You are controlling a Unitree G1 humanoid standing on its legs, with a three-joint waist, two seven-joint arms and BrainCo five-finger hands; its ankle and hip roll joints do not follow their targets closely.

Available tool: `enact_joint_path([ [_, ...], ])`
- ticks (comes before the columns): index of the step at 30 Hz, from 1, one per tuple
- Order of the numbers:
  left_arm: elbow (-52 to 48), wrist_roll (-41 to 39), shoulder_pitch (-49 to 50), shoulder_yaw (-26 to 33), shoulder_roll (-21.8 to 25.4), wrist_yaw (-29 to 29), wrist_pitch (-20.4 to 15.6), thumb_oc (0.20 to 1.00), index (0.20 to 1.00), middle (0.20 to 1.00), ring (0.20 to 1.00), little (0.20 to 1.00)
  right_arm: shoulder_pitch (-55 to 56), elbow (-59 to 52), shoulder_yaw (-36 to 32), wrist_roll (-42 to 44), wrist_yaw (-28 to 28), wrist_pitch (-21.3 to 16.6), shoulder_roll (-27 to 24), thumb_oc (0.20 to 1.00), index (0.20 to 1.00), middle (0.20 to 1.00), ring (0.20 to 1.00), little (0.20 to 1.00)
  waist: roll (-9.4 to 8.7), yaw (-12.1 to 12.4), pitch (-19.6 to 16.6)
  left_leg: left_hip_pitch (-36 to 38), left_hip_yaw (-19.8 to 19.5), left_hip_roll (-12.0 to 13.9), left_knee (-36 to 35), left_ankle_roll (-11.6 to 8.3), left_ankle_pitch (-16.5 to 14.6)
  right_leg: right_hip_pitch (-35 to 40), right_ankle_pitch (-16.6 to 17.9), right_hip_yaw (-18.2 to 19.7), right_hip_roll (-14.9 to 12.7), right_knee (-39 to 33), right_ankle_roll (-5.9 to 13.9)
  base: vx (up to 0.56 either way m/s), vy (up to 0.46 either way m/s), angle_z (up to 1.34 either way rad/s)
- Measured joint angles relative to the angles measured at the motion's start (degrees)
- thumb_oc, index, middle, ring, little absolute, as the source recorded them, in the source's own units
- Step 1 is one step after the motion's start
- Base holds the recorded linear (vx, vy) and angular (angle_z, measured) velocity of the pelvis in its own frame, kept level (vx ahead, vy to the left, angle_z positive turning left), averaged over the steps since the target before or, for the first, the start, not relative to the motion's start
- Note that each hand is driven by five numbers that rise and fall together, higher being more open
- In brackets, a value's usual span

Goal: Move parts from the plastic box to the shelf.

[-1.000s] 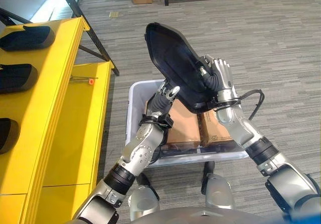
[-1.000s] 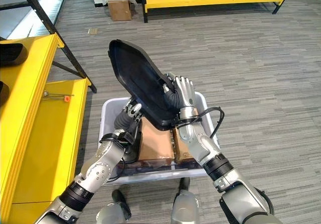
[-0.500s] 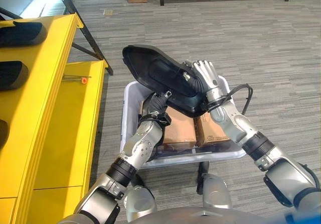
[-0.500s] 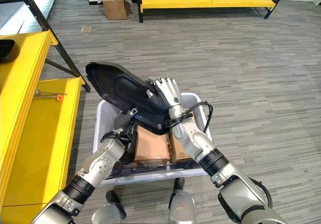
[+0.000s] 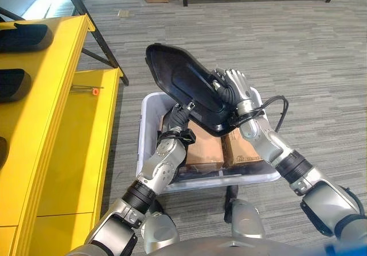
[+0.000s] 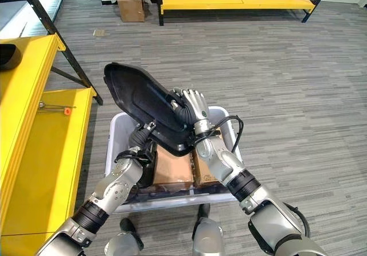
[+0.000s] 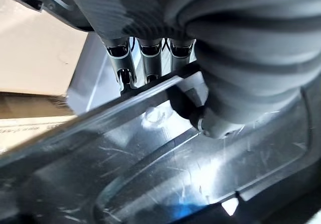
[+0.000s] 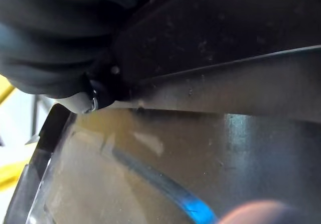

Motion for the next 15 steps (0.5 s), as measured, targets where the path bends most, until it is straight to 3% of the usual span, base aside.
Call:
enact_joint_path([
  [7, -0.01, 6.81, 2.33, 0.6, 1.44, -0.05, 1.22, 0.2, 0.2, 0.2, 0.2, 0.2, 6.09, 0.2, 0.14, 17.96, -1.39, 0.26, 3.4, 0.2, 0.2, 0.2, 0.2, 0.2, 0.92, 1.04, -0.06, 0.11, -1.56, -1.13, -0.59, 0.35, 0.24, 1.62, 0.07, -1.55, -0.98, -0.59, 0.17, -0.02, 0.066, 0.13],
  [11, -2.03, 9.18, 4.34, 1.39, 3.4, -0.4, 1.62, 0.2, 0.2, 0.2, 0.2, 0.2, 7.77, 0.19, 0.25, 22.76, -0.89, 0.11, 5.07, 0.2, 0.2, 0.2, 0.2, 0.2, 1.34, 1.52, -0.09, 0.11, -2.47, -1.83, -1.25, 0.76, 0.54, 2.32, 0.09, -2.35, -1.52, -0.62, 0.27, -0.05, 0.108, 0.16],
  [15, -3.24, 11.72, 6.98, 3.12, 4.29, -1.5, 1.62, 0.2, 0.2, 0.2, 0.2, 0.2, 7.9, 0.03, 1.75, 22.85, 1.85, 0.29, 5.05, 0.2, 0.2, 0.2, 0.2, 0.2, 3.56, 3.9, -0.77, -0.1, -4.79, -2.96, -2.53, 1.49, 1.1, 3.81, -0.78, -4.37, -2.51, -0.58, 0.63, -0.04, 0.122, 0.31],
])
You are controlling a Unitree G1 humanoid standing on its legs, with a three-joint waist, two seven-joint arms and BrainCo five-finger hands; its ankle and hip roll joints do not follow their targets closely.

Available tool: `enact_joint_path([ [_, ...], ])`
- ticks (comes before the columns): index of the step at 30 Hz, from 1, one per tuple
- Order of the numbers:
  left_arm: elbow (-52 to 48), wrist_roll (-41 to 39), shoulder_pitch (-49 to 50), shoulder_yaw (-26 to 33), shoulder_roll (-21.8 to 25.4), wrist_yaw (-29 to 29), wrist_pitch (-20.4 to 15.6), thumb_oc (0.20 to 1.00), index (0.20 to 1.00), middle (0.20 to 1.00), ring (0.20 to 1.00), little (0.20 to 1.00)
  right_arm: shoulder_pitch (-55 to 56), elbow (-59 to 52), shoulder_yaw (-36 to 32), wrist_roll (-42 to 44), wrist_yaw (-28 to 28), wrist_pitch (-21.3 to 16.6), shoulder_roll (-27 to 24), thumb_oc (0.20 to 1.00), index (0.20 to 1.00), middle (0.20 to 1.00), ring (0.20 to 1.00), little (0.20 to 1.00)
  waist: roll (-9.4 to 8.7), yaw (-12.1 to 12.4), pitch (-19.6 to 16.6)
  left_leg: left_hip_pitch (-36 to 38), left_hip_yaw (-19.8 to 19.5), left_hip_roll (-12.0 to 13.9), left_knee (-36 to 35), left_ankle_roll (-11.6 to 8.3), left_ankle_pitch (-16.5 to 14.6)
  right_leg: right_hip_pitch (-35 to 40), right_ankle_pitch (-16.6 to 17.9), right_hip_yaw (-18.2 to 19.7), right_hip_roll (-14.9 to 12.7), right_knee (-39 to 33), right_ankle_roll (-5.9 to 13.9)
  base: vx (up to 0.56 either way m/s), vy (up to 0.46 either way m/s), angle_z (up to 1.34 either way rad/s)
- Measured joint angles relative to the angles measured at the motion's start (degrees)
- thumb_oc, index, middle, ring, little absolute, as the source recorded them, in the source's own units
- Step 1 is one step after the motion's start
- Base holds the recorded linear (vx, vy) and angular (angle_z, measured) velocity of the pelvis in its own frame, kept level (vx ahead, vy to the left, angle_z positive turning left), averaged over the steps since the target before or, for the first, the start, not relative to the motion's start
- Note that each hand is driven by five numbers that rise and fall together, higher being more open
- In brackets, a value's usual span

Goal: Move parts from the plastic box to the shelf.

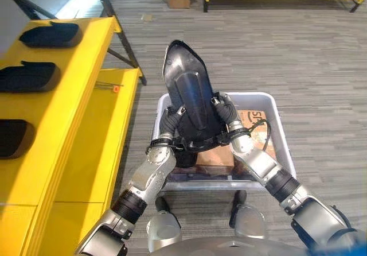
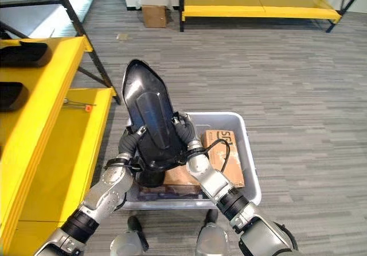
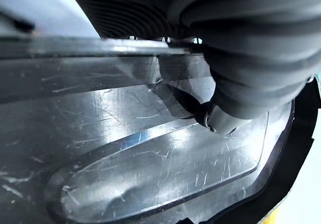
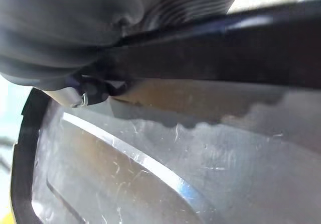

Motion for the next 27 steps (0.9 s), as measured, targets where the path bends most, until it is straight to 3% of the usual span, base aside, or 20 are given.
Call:
enact_joint_path([
  [10, -1.7, 3.93, 3.27, 3.25, 1.95, -2.89, -0.06, 0.2, 0.2, 0.2, 0.2, 0.2, -0.05, -0.22, 1.04, -0.03, 2.55, 2.26, 2.06, 0.2, 0.2, 0.2, 0.2, 0.2, 0.04, 5.26, -0.9, -1.15, -4.89, -2.38, -1.08, 0.81, 0.55, 3.66, -1.21, -5.4, -2.17, 0.11, 0.87, -0.02, 0.17, 0.31],
  [14, -1.7, 4.02, 4.04, 3.18, 2.59, -3.62, -0.04, 0.2, 0.2, 0.2, 0.2, 0.2, 0.96, 0.41, 1.29, 0.0, 2.35, 1.57, 2.69, 0.2, 0.2, 0.2, 0.2, 0.2, -0.66, 5.98, -2.01, -1.96, -6.53, -3.71, -1.07, 1.12, 0.68, 4.6, -1.02, -7.07, -3.29, 0.03, 1.31, -0.03, 0.228, 0.29],
  [20, -1.72, 5.68, 3.98, 3.09, 3.83, -4.39, -0.1, 0.2, 0.2, 0.2, 0.2, 0.2, 2.28, 0.83, 1.15, 0.2, -0.24, -0.07, 4.18, 0.2, 0.2, 0.2, 0.2, 0.2, -2.41, 5.65, -3.3, -3.21, -8.46, -5.61, -0.88, 2.2, -0.04, 5.6, -1.12, -9.06, -5.06, 0.29, 1.19, -0.09, 0.101, 0.26],
  [21, -1.71, 5.92, 3.85, 2.91, 3.8, -4.84, -0.04, 0.2, 0.2, 0.2, 0.2, 0.2, 3.27, 0.82, 0.54, 0.56, -0.39, -1.21, 3.97, 0.2, 0.2, 0.2, 0.2, 0.2, -2.05, 5.05, -3.25, -4.15, -9.92, -5.79, -1.01, 2.89, 0.28, 5.49, -1.33, -9.39, -4.98, 2.48, 0.96, -0.12, -0.066, 0.73],
  [22, -1.71, 5.97, 3.63, 2.28, 3.62, -4.97, -0.01, 0.2, 0.2, 0.2, 0.2, 0.2, 4.27, 0.71, 0.37, 0.71, -0.63, -2.35, 3.31, 0.2, 0.2, 0.2, 0.2, 0.2, -1.53, 3.51, -3.23, -4.14, -13.97, -5.57, -1.94, 2.55, 2.33, 4.93, -7.33, -5.12, -1.8, 5.27, 0.81, -0.1, -0.159, 1.17],
  [23, -1.71, 5.97, 3.36, 1.49, 4.02, -5.32, -0.02, 0.2, 0.2, 0.2, 0.2, 0.2, 5.24, 0.01, 0.37, 0.82, -0.88, -3.07, 2.54, 0.2, 0.2, 0.2, 0.2, 0.2, -1.01, 2.74, -3.23, -4.43, -15.97, -4.33, -4.44, 2.32, 4.27, 4.78, -11.59, -0.61, 3.64, 6.24, -0.64, -0.06, -0.148, 1.5],
  [24, -1.68, 5.94, 3.49, 0.72, 2.96, -5.29, 0.52, 0.2, 0.2, 0.2, 0.2, 0.2, 5.47, 0.89, 0.5, 2.22, 0.38, -5.41, 0.12, 0.2, 0.2, 0.2, 0.2, 0.2, 0.67, 2.98, -2.87, -5.26, -19.57, -2.71, -6.39, 0.9, 7.6, 4.52, -14.1, 5.31, 10.24, 6.34, -2.7, -0.09, -0.258, 1.26],
  [25, -1.69, 5.94, 4.38, 0.4, 2.61, -5.27, 1.06, 0.2, 0.2, 0.2, 0.2, 0.2, 6.83, 1.18, 0.46, 2.75, 1.42, -6.41, -0.27, 0.2, 0.2, 0.2, 0.2, 0.2, 2.62, 3.8, -2.96, -5.9, -20.5, -0.7, -7.09, 3.63, 8.28, 3.26, -15.79, 5.49, 12.54, 9.15, -4.36, -0.1, -0.264, 0.82],
  [26, -1.66, 5.92, 4.94, -0.31, 2.49, -5.29, 1.13, 0.2, 0.2, 0.2, 0.2, 0.2, 8.49, 1.8, 0.36, 2.98, 1.84, -7.17, -0.41, 0.2, 0.2, 0.2, 0.2, 0.2, 3.63, 3.78, -2.95, -6.28, -20.34, 0.04, -6.6, 8.83, 7.92, 3.16, -16.3, 5.16, 13.89, 10.93, -5.29, -0.12, -0.259, 0.56],
  [27, -1.66, 5.91, 5.79, -1.65, 2.64, -5.49, 1.15, 0.2, 0.2, 0.2, 0.2, 0.2, 10.15, 2.1, -0.04, 3.23, 3.09, -8.72, -1.03, 0.2, 0.2, 0.2, 0.2, 0.2, 4.1, 3.18, -3.39, -7.63, -22.34, -0.05, -5.17, 13.16, 7.78, 2.87, -18.77, 6.66, 16.47, 12.32, -8.86, -0.12, -0.161, 0.78],
])
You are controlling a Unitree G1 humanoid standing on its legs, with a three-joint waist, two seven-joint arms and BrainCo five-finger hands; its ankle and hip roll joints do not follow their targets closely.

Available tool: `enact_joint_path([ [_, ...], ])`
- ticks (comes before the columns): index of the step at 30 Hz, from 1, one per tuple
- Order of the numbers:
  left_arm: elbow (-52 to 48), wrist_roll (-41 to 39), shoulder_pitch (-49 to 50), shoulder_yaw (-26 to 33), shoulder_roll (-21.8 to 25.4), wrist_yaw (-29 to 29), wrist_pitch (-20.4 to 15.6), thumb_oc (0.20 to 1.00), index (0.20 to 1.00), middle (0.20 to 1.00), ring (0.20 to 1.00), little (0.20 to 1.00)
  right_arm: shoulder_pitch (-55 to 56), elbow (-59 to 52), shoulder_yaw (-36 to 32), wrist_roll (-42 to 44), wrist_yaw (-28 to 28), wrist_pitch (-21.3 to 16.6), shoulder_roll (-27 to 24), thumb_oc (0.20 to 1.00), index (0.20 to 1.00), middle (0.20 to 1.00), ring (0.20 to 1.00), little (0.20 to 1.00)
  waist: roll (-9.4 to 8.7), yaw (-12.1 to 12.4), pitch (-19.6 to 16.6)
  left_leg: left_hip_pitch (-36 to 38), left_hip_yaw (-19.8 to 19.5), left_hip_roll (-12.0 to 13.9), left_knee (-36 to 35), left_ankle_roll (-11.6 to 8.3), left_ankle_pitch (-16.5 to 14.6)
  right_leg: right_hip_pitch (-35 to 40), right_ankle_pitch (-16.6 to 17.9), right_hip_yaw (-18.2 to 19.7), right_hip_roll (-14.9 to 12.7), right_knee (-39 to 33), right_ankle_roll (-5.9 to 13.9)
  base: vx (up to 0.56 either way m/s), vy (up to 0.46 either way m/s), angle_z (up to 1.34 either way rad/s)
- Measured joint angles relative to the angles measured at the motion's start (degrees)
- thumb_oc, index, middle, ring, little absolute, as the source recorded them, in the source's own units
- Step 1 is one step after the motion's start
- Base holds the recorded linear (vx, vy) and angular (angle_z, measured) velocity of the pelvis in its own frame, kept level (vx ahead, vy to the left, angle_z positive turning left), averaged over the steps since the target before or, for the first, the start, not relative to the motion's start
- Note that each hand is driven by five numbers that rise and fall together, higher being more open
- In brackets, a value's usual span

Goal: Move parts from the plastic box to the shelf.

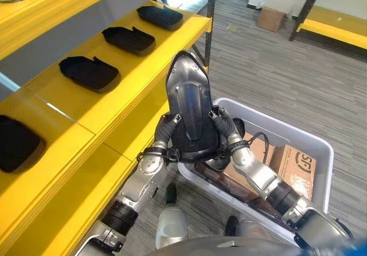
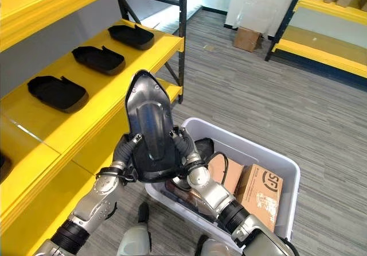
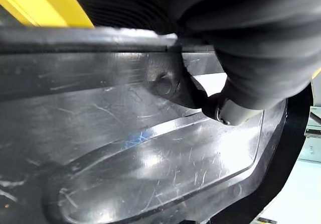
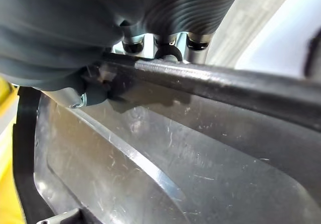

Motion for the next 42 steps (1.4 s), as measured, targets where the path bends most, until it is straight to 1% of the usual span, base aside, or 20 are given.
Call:
enact_joint_path([
  [1, 0.34, -0.03, 2.79, 0.0, -1.87, -0.02, 0.33, 0.2, 0.2, 0.2, 0.2, 0.2, 2.2, -0.14, 0.06, 1.12, 1.86, -0.88, -0.65, 0.2, 0.2, 0.2, 0.2, 0.2, 0.9, -0.41, -0.83, -0.28, 0.47, 0.36, -1.02, -0.19, -8.31, -0.25, 0.26, -0.44, 0.1, 0.32, -1.54, -0.1, -0.091, 0.83],
  [2, 0.56, -0.05, 3.03, 0.02, -1.92, -0.03, 0.53, 0.2, 0.2, 0.2, 0.2, 0.2, 2.38, 0.1, 0.28, 1.43, 2.14, -0.79, -0.66, 0.2, 0.2, 0.2, 0.2, 0.2, -0.23, -0.16, -0.74, -0.41, 2.42, -0.37, -0.67, -4.08, -10.42, -1.16, 0.56, -1.87, -2.13, 0.49, -2.34, -0.08, -0.066, 0.62],
  [4, 0.89, -0.26, 2.99, 0.02, -1.51, -0.62, 0.53, 0.2, 0.2, 0.2, 0.2, 0.2, 2.28, 0.13, 0.44, 1.97, 2.88, -0.48, -0.77, 0.2, 0.2, 0.2, 0.2, 0.2, -1.49, 0.05, -1.12, -0.32, 4.2, -3.11, -0.33, -8.39, -7.86, -2.37, 1.79, -2.72, -4.63, -0.45, -3.13, -0.09, -0.033, 0.41],
  [6, 0.98, -0.26, 2.91, 0.04, -1.95, -0.69, 0.51, 0.2, 0.2, 0.2, 0.2, 0.2, 2.08, -0.02, 0.5, 2.0, 3.08, -0.67, -1.2, 0.2, 0.2, 0.2, 0.2, 0.2, -1.36, -0.56, -1.67, 1.08, 6.37, -3.48, 0.73, -9.74, -7.32, -1.59, 3.31, -6.11, -5.85, -2.68, -3.78, -0.16, -0.023, 0.76],
  [9, 1.62, -0.28, 2.63, 0.1, -2.41, -1.54, 0.48, 0.2, 0.2, 0.2, 0.2, 0.2, 2.17, -0.25, 0.63, 2.99, 3.0, -0.71, -1.45, 0.2, 0.2, 0.2, 0.2, 0.2, -2.32, -2.56, -1.57, 3.54, 18.22, -0.86, 3.3, -12.15, -7.5, 0.8, 5.44, -13.25, -6.77, -6.88, -4.72, -0.18, 0.0, 1.25],
  [11, 2.25, -0.28, 2.66, 0.16, -1.96, -1.88, 0.48, 0.2, 0.2, 0.2, 0.2, 0.2, 2.05, 1.49, 0.87, 3.03, 3.0, -1.42, -0.94, 0.2, 0.2, 0.2, 0.2, 0.2, -2.83, -2.68, -1.04, 7.41, 20.13, 1.42, 5.68, -13.08, -6.94, 0.74, 7.65, -16.42, -7.13, -9.02, -5.17, -0.25, 0.097, 0.9],
  [14, 2.24, -0.26, 1.89, 0.14, -1.77, -2.69, -0.1, 0.2, 0.2, 0.2, 0.2, 0.2, 2.06, 1.76, 0.39, 3.01, 3.16, -3.52, -1.23, 0.2, 0.2, 0.2, 0.2, 0.2, -4.2, -4.58, -0.36, 10.27, 24.08, 1.71, 14.88, -12.85, -7.08, -0.66, 9.91, -17.79, -9.43, -11.71, -4.92, -0.16, 0.201, 0.52],
  [17, 2.24, -0.25, 0.1, -0.06, -1.3, -2.8, -0.11, 0.2, 0.2, 0.2, 0.2, 0.2, 1.72, 1.47, -0.57, 3.01, 3.21, -4.28, -1.19, 0.2, 0.2, 0.2, 0.2, 0.2, -4.4, -5.48, -0.33, 10.69, 25.72, 2.2, 21.35, -10.98, -8.26, -2.89, 10.45, -17.76, -11.61, -10.97, -4.14, -0.12, 0.335, 0.45],
  [18, 2.36, -0.23, -1.19, -0.48, -1.39, -2.78, -0.1, 0.2, 0.2, 0.2, 0.2, 0.2, 1.78, 1.22, -1.71, 3.02, 3.26, -4.74, -1.18, 0.2, 0.2, 0.2, 0.2, 0.2, -4.21, -6.21, -0.47, 10.87, 25.67, -0.4, 18.69, -10.76, -9.62, -4.45, 11.16, -16.67, -13.71, -8.54, -1.52, -0.11, 0.509, 0.69],
  [19, 2.46, -0.22, -1.78, -0.78, -1.7, -2.66, -0.1, 0.2, 0.2, 0.2, 0.2, 0.2, 1.84, 1.17, -1.95, 3.02, 3.22, -5.11, -1.1, 0.2, 0.2, 0.2, 0.2, 0.2, -4.4, -6.46, -0.62, 10.93, 25.21, -1.57, 16.98, -10.35, -9.98, -5.36, 11.32, -14.38, -13.78, -7.13, 0.23, -0.08, 0.455, 1.02],
  [21, 2.66, -0.21, -2.67, -0.96, -1.8, -2.38, -0.09, 0.2, 0.2, 0.2, 0.2, 0.2, 1.13, 1.66, -2.15, 3.2, 3.27, -5.97, -1.41, 0.2, 0.2, 0.2, 0.2, 0.2, -3.49, -7.37, -1.04, 11.3, 25.42, -3.79, 12.36, -6.99, -13.55, -5.58, 11.79, -12.69, -14.21, -7.03, 1.82, -0.05, 0.426, 1.17],
  [22, 2.65, -0.21, -2.7, -0.86, -2.37, -1.76, -0.1, 0.2, 0.2, 0.2, 0.2, 0.2, 0.36, 2.04, -2.09, 3.38, 3.72, -6.34, -1.79, 0.2, 0.2, 0.2, 0.2, 0.2, -2.02, -7.21, -1.77, 12.56, 26.78, -4.05, 9.36, -6.85, -17.22, -5.89, 12.36, -13.42, -14.15, -6.08, 2.6, -0.08, 0.667, 0.97],
  [23, 2.98, -0.21, -2.73, -0.59, -2.25, -1.42, -0.1, 0.2, 0.2, 0.2, 0.2, 0.2, -0.17, 3.29, -2.17, 3.48, 3.92, -6.38, -1.11, 0.2, 0.2, 0.2, 0.2, 0.2, -2.36, -6.21, -1.84, 12.73, 27.01, -5.11, 7.93, -8.46, -16.93, -5.95, 12.41, -13.07, -15.24, -5.0, 2.86, -0.1, 0.729, 0.85],
  [25, 2.96, -0.22, -2.25, -0.38, -1.75, -1.52, -0.14, 0.2, 0.2, 0.2, 0.2, 0.2, 0.21, 3.84, -1.9, 3.46, 3.26, -6.23, 0.52, 0.2, 0.2, 0.2, 0.2, 0.2, -2.48, -4.14, -2.36, 12.7, 24.74, -8.44, 7.76, -7.9, -17.76, -4.96, 13.77, -12.68, -18.11, -4.74, 5.07, -0.08, 0.506, 0.63],
  [30, 3.01, -0.1, -0.34, -0.19, -1.78, -1.88, -0.18, 0.2, 0.2, 0.2, 0.2, 0.2, 2.43, 3.19, 0.11, 2.89, -0.6, -6.18, 2.16, 0.2, 0.2, 0.2, 0.2, 0.2, -2.79, -2.54, -2.81, 11.67, 21.93, -11.86, 8.46, -6.63, -18.71, -2.21, 17.82, -14.28, -21.33, -7.69, 6.99, -0.1, 0.438, 0.38],
  [35, 2.89, -0.08, 0.44, -0.11, -1.31, -2.28, -0.39, 0.2, 0.2, 0.2, 0.2, 0.2, 3.03, 3.4, 0.83, 2.32, -3.16, -6.07, 3.04, 0.2, 0.2, 0.2, 0.2, 0.2, -2.83, -0.47, -2.95, 11.77, 20.18, -13.44, 7.82, -5.81, -18.29, -0.21, 21.41, -15.65, -22.22, -10.46, 6.59, -0.12, 0.323, 0.28],
  [38, 2.82, -0.07, 0.59, 0.42, -1.25, -2.47, -0.49, 0.2, 0.2, 0.2, 0.2, 0.2, 2.81, 3.38, 1.04, 1.66, -4.06, -5.77, 3.77, 0.2, 0.2, 0.2, 0.2, 0.2, -2.57, 0.15, -2.98, 11.54, 19.55, -14.36, 6.29, -4.96, -17.79, 0.2, 22.98, -17.77, -22.83, -10.32, 7.39, 0.0, 0.18, 0.23],
  [40, 2.82, -0.09, 1.15, 0.25, -1.0, -3.28, -0.51, 0.2, 0.2, 0.2, 0.2, 0.2, 4.14, 3.02, 0.99, 0.84, -4.67, -5.76, 3.69, 0.2, 0.2, 0.2, 0.2, 0.2, -2.68, -0.07, -3.06, 11.7, 16.98, -14.07, 5.76, -4.51, -16.97, 0.86, 18.46, -13.79, -20.48, -8.51, 10.43, 0.05, 0.073, 0.52],
  [41, 1.75, -0.12, 3.07, 0.28, -0.49, -3.61, -0.67, 0.2, 0.2, 0.2, 0.2, 0.2, 5.05, 2.54, 1.63, 0.67, -4.65, -5.71, 3.5, 0.2, 0.2, 0.2, 0.2, 0.2, -2.83, 0.33, -3.05, 11.64, 16.05, -13.64, 4.69, -4.92, -15.98, 2.69, 15.06, -13.3, -16.79, -9.78, 9.61, 0.07, 0.045, 0.34],
  [42, 1.7, -0.16, 3.87, 0.31, -0.42, -3.6, -1.16, 0.2, 0.2, 0.2, 0.2, 0.2, 5.44, 2.3, 2.33, 0.63, -4.63, -5.72, 3.18, 0.2, 0.2, 0.2, 0.2, 0.2, -3.0, 0.66, -3.14, 11.71, 16.04, -13.71, 4.35, -5.13, -15.42, 3.31, 14.25, -13.03, -15.72, -11.43, 9.5, 0.13, 0.002, 0.38],
])
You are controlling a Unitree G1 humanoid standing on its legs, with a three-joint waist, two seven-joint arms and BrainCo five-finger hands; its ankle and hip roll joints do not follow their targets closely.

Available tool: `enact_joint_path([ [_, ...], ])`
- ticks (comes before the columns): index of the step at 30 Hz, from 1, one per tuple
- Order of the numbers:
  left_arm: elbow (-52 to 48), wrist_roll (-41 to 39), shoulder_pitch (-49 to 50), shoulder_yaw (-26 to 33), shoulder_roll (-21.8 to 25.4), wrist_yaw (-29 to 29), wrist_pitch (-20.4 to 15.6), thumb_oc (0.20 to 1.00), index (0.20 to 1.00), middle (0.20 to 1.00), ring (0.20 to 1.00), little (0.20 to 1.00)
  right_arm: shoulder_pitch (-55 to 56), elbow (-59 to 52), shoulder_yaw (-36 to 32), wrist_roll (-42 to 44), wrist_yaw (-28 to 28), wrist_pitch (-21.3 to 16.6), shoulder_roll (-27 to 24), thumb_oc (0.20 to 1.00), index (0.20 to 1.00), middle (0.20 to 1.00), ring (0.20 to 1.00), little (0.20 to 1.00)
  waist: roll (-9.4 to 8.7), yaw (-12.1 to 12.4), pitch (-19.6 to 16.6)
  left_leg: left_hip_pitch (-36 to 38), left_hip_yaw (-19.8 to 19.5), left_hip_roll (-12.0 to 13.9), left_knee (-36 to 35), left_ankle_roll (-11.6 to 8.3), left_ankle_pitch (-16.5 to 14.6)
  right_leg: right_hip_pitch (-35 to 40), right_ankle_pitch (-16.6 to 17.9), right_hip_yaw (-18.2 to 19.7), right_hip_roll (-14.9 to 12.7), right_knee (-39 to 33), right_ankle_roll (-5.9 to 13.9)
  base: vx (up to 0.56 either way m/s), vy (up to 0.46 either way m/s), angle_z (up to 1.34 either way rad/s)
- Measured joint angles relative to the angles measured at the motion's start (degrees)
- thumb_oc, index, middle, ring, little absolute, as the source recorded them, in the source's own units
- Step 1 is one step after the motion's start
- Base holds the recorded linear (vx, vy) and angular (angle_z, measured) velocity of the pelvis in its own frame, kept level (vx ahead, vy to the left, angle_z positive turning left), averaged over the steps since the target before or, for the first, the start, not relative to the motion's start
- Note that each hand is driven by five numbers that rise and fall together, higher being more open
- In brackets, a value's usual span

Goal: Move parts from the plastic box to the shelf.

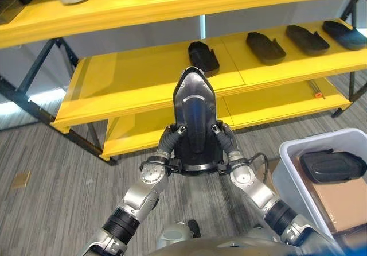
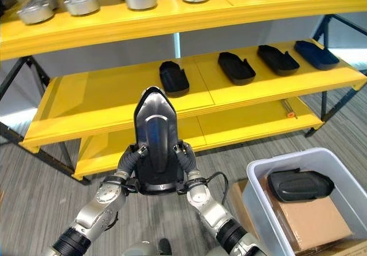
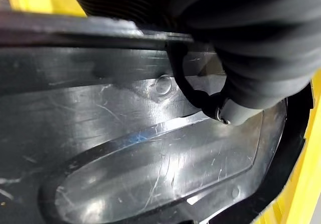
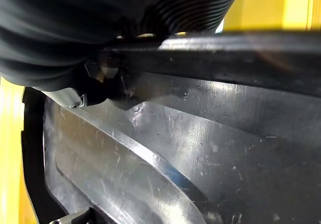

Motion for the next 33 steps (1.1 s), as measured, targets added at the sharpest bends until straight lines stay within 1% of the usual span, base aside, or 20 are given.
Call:
enact_joint_path([
  [2, 0.0, -0.05, 0.67, -1.19, 0.25, 0.08, -0.14, 0.2, 0.2, 0.2, 0.2, 0.2, 1.45, 0.06, 0.4, -0.02, 0.12, -0.81, -0.65, 0.2, 0.2, 0.2, 0.2, 0.2, 0.1, -0.65, 0.2, -1.12, -1.92, 1.54, -0.29, -1.42, 1.26, 1.95, -0.38, 3.36, 4.67, -5.5, -0.52, 0.16, -0.024, 0.31],
  [5, 0.06, -0.11, 1.08, -1.81, 0.03, 0.67, -0.67, 0.2, 0.2, 0.2, 0.2, 0.2, 1.58, 0.34, 0.33, -0.41, 0.76, -2.05, -1.59, 0.2, 0.2, 0.2, 0.2, 0.2, -0.43, -0.35, 0.63, -1.46, -1.5, 3.25, -1.2, -3.94, 3.09, 3.49, 1.91, 4.11, 7.85, -11.11, -2.67, 0.09, -0.032, -0.05],
  [7, 0.32, -0.14, 0.41, -2.69, -0.32, 0.72, -1.43, 0.2, 0.2, 0.2, 0.2, 0.2, 1.58, 0.55, 0.22, -1.39, 0.74, -4.01, -3.1, 0.2, 0.2, 0.2, 0.2, 0.2, -0.41, -1.93, 1.4, -4.09, -1.61, 3.73, 0.73, -4.97, 4.55, 3.47, 1.19, 4.95, 9.15, -11.38, -3.29, 0.11, -0.055, 0.38],
  [9, 0.33, -0.21, -0.14, -3.13, -0.85, 0.88, -1.44, 0.2, 0.2, 0.2, 0.2, 0.2, 1.32, 0.37, 0.13, -1.7, 0.74, -5.04, -3.91, 0.2, 0.2, 0.2, 0.2, 0.2, -0.61, -3.09, 2.14, -5.09, -0.89, 3.61, 0.86, -5.2, 6.19, 3.9, 0.8, 4.49, 9.19, -11.91, -3.95, 0.1, -0.038, 0.62],
  [11, 0.33, -0.47, -0.36, -3.04, -1.88, 1.53, -1.6, 0.2, 0.2, 0.2, 0.2, 0.2, 0.54, 0.5, -0.03, -1.68, 0.76, -5.69, -4.64, 0.2, 0.2, 0.2, 0.2, 0.2, 0.65, -3.05, 2.68, -4.29, -0.23, 3.89, -1.76, -4.69, 7.5, 4.44, 0.24, 2.66, 10.07, -11.94, -4.76, 0.12, -0.044, 0.43],
  [14, 0.33, -0.81, -0.44, -2.61, -1.86, 1.83, -1.71, 0.2, 0.2, 0.2, 0.2, 0.2, -0.6, 1.76, 0.14, -1.58, 0.91, -6.09, -4.46, 0.2, 0.2, 0.2, 0.2, 0.2, 1.97, -2.37, 3.35, -3.91, 0.08, 3.83, -1.84, -4.54, 8.29, 5.64, -0.77, 1.02, 10.63, -11.87, -4.99, 0.15, -0.041, 0.35],
  [17, 0.33, -1.64, -0.72, -1.99, -1.93, 1.79, -1.66, 0.2, 0.2, 0.2, 0.2, 0.2, -1.39, 2.81, -0.21, -1.59, 1.0, -6.37, -3.21, 0.2, 0.2, 0.2, 0.2, 0.2, 2.06, -1.51, 3.4, -3.93, 0.72, 2.9, -0.14, -5.02, 9.52, 7.78, -2.49, -0.51, 9.85, -11.52, -5.14, 0.16, -0.012, 0.48],
  [19, 0.32, -2.17, -1.32, -1.94, -1.89, 1.78, -1.42, 0.2, 0.2, 0.2, 0.2, 0.2, -1.77, 2.8, -0.68, -1.62, 1.0, -6.38, -2.98, 0.2, 0.2, 0.2, 0.2, 0.2, 1.57, -1.75, 3.6, -4.24, 3.92, 1.99, 0.32, -5.18, 12.53, 8.91, -2.91, -1.77, 7.98, -10.68, -6.08, 0.05, 0.051, 0.68],
  [20, 0.26, -2.5, -1.35, -1.48, -1.93, 1.78, -1.43, 0.2, 0.2, 0.2, 0.2, 0.2, -2.88, 3.39, -0.38, -1.63, 1.03, -6.4, -2.71, 0.2, 0.2, 0.2, 0.2, 0.2, 1.74, -1.72, 3.45, -3.68, 6.79, 1.29, -1.41, -5.11, 14.46, 9.4, -3.31, -3.92, 6.85, -10.25, -6.33, 0.04, 0.064, 0.53],
  [22, 0.26, -2.65, -1.34, -0.98, -1.91, 1.73, -1.43, 0.2, 0.2, 0.2, 0.2, 0.2, -3.52, 3.72, 0.09, -1.62, 0.99, -6.4, -2.5, 0.2, 0.2, 0.2, 0.2, 0.2, 1.64, -2.0, 3.42, -3.79, 11.0, 2.18, -0.28, -3.37, 11.81, 9.85, -3.55, -5.27, 6.72, -10.22, -6.6, 0.05, 0.073, 0.36],
  [23, 0.27, -2.67, -1.27, -0.97, -1.89, 1.72, -1.41, 0.2, 0.2, 0.2, 0.2, 0.2, -3.5, 3.89, 0.13, -1.62, 0.75, -6.43, -2.35, 0.2, 0.2, 0.2, 0.2, 0.2, 1.59, -1.99, 3.39, -3.72, 11.73, 2.74, 0.54, -2.98, 10.59, 10.22, -3.79, -5.82, 6.58, -9.91, -6.49, 0.05, 0.08, 0.22],
  [25, 0.28, -2.99, -1.24, -1.05, -2.03, 1.72, -1.3, 0.2, 0.2, 0.2, 0.2, 0.2, -3.47, 4.0, 0.27, -1.62, 0.65, -6.65, -2.56, 0.2, 0.2, 0.2, 0.2, 0.2, 2.03, -2.5, 3.06, -3.47, 11.18, 3.91, 1.5, -1.92, 10.14, 10.3, -5.18, -6.39, 6.77, -7.97, -6.02, 0.06, 0.109, 0.28],
  [26, 0.35, -2.99, -1.23, -1.06, -2.07, 1.69, -1.27, 0.2, 0.2, 0.2, 0.2, 0.2, -3.5, 4.2, 0.25, -1.6, 0.72, -6.74, -2.55, 0.2, 0.2, 0.2, 0.2, 0.2, 2.37, -3.1, 2.84, -2.88, 9.68, 4.65, 1.28, -0.72, 9.68, 10.16, -6.58, -6.46, 6.74, -5.54, -5.66, 0.06, 0.109, 0.36],
  [27, 0.41, -2.99, -1.24, -1.1, -1.99, 1.68, -1.15, 0.2, 0.2, 0.2, 0.2, 0.2, -3.41, 4.44, 0.2, -1.58, 0.72, -6.8, -2.44, 0.2, 0.2, 0.2, 0.2, 0.2, 1.99, -3.38, 2.61, -2.47, 9.13, 4.64, 0.97, 0.0, 9.3, 9.39, -7.04, -6.18, 6.46, -3.24, -5.97, 0.14, 0.226, 0.49],
  [28, 0.4, -3.04, -1.33, -1.14, -1.87, 1.48, -1.1, 0.2, 0.2, 0.2, 0.2, 0.2, -3.43, 4.74, 0.14, -1.6, 0.69, -6.86, -2.45, 0.2, 0.2, 0.2, 0.2, 0.2, 0.44, -3.52, 2.41, -2.46, 8.53, 4.39, 0.9, 1.11, 9.5, 6.92, -8.94, -4.53, 5.53, 2.38, -6.19, 0.16, 0.251, 0.39],
  [29, 0.4, -3.24, -1.42, -1.14, -1.62, 1.45, -1.08, 0.2, 0.2, 0.2, 0.2, 0.2, -3.74, 5.63, 0.18, -1.66, 0.69, -7.14, -1.88, 0.2, 0.2, 0.2, 0.2, 0.2, -0.53, -3.22, 2.08, -2.62, 7.41, 4.14, 0.83, 1.04, 9.47, 6.14, -10.36, -2.42, 5.64, 1.95, -5.96, 0.2, 0.341, 0.4],
  [30, 0.43, -4.28, -1.6, -0.98, -0.51, 1.39, -1.08, 0.2, 0.2, 0.2, 0.2, 0.2, -4.4, 6.48, 0.35, -1.68, 0.67, -7.14, -0.9, 0.2, 0.2, 0.2, 0.2, 0.2, -2.71, -3.07, 1.31, -3.65, 6.48, 2.76, 1.11, 0.32, 9.96, 5.25, -10.23, 0.73, 4.85, -0.54, -5.99, 0.11, 0.202, 0.33],
  [31, 1.03, -4.85, -1.9, -1.02, -0.19, 1.37, -0.99, 0.2, 0.2, 0.2, 0.2, 0.2, -4.84, 7.47, 0.26, -1.66, 0.6, -7.11, -0.32, 0.2, 0.2, 0.2, 0.2, 0.2, -3.13, -3.23, 1.21, -3.81, 6.09, 2.84, 1.02, -0.55, 10.03, 6.13, -9.18, -0.62, 4.0, -0.9, -6.57, 0.13, 0.242, 0.07],
  [32, 1.15, -5.3, -1.86, -0.95, 0.57, 1.36, -1.0, 0.2, 0.2, 0.2, 0.2, 0.2, -5.02, 7.81, 0.5, -1.65, 0.55, -6.91, 0.54, 0.2, 0.2, 0.2, 0.2, 0.2, -3.93, -2.08, 1.42, -4.05, 8.07, 5.07, 4.51, -0.56, 6.31, 6.28, -8.69, -0.11, 3.41, -1.12, -6.18, 0.13, 0.311, 0.02],
  [33, 1.18, -5.28, -1.92, -1.2, 0.68, 1.03, -0.99, 0.2, 0.2, 0.2, 0.2, 0.2, -4.39, 7.79, 0.45, -1.63, -0.09, -6.84, 1.22, 0.2, 0.2, 0.2, 0.2, 0.2, -4.13, -2.81, 1.32, -3.9, 9.86, 9.47, 7.63, -3.1, 5.62, 7.8, -8.19, -0.77, 3.52, -2.02, -5.54, 0.19, 0.479, -0.01],
])
